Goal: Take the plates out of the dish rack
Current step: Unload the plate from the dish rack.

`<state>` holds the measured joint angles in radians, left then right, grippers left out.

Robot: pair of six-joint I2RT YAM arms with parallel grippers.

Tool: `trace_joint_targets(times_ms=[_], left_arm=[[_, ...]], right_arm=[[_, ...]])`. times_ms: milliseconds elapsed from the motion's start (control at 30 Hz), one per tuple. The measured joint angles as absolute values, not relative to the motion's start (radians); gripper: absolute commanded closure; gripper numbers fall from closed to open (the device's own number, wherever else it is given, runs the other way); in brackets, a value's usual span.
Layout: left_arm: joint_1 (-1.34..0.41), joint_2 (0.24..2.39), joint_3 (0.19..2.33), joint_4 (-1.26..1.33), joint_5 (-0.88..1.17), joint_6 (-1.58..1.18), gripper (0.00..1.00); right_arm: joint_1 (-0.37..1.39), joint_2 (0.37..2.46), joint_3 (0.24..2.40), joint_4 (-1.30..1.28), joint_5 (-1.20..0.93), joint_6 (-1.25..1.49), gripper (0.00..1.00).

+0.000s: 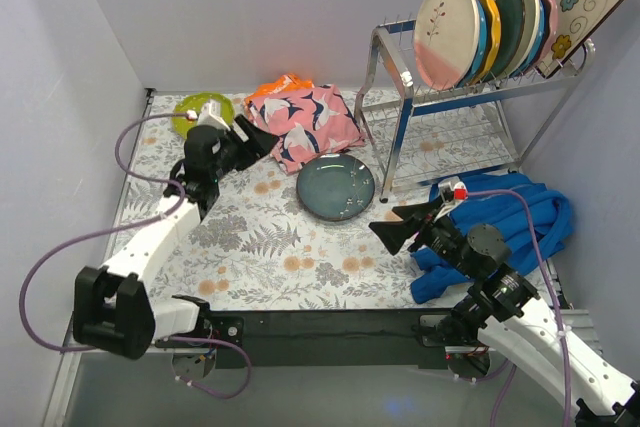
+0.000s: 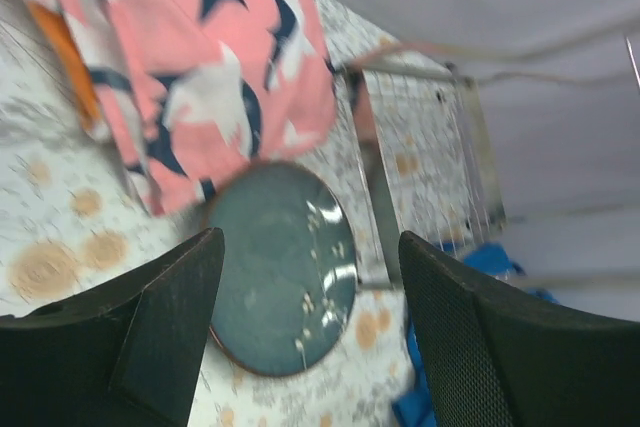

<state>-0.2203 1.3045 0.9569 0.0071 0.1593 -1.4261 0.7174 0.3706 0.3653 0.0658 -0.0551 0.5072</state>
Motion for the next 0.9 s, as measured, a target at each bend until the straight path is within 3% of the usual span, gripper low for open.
trace_joint_targets(times_ms=[233, 600, 900], left_arm=[[-0.331, 1.066, 0.627, 0.163, 0.23, -1.454, 0.3], [-0.637, 1.025, 0.519, 0.287, 0.247, -1.415, 0.3], [-0.672, 0.981, 0.411, 0.358, 0.208, -1.336, 0.31]], right_arm=[[0.717, 0.372, 0.426, 0.02, -0.028, 0.493, 0.05], [0.717, 0.508, 0.727, -0.084, 0.086, 0.41, 0.06], [0.717, 0.698, 1.073, -0.186, 0.239, 0.23, 0.08]])
